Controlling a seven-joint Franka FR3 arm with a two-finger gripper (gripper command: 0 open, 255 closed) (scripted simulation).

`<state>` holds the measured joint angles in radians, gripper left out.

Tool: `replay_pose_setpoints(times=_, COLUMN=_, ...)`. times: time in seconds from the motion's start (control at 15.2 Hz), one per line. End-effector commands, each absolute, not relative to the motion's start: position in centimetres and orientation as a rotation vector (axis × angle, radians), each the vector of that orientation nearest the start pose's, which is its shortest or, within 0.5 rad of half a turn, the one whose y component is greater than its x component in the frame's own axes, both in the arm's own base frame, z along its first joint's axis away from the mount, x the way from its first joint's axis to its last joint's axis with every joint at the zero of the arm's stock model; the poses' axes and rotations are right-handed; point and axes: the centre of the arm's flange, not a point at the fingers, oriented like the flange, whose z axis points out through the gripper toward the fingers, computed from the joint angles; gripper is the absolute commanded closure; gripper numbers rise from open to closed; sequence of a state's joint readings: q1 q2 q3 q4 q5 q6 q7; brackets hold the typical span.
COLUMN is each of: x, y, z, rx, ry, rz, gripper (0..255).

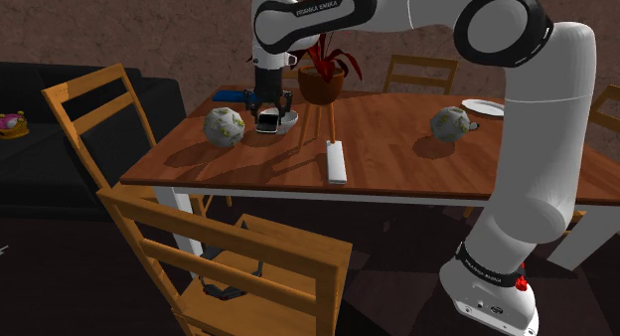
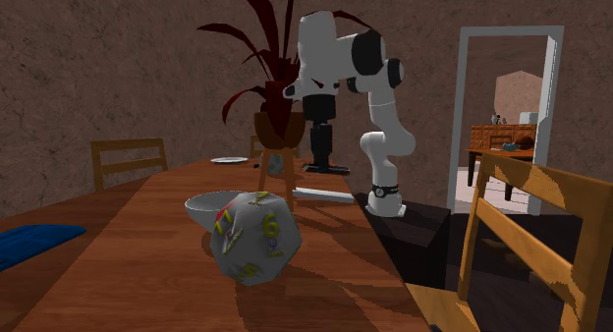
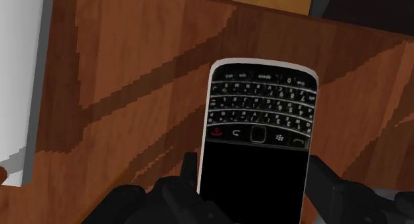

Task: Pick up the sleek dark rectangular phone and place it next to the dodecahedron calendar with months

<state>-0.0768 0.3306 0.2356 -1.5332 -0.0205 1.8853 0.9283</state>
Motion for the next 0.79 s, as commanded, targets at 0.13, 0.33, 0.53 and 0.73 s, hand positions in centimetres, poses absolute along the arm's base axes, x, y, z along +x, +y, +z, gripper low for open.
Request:
replay_pose_setpoints(times=0.13, x=65.6, y=8.3, z=49.4, rx=-2.849, ry=1.166, rz=0.005, gripper=255)
replay_pose_setpoints(times=0.33, x=65.6, y=8.3, z=51.0, rx=-2.849, ry=1.166, rz=0.005, gripper=255)
replay_pose_setpoints(times=0.53, x=65.6, y=8.3, z=52.6, rx=-2.849, ry=1.166, rz=0.005, gripper=255)
replay_pose_setpoints(times=0.73, x=65.6, y=8.3, z=53.7, rx=-2.849, ry=1.166, rz=0.005, gripper=255)
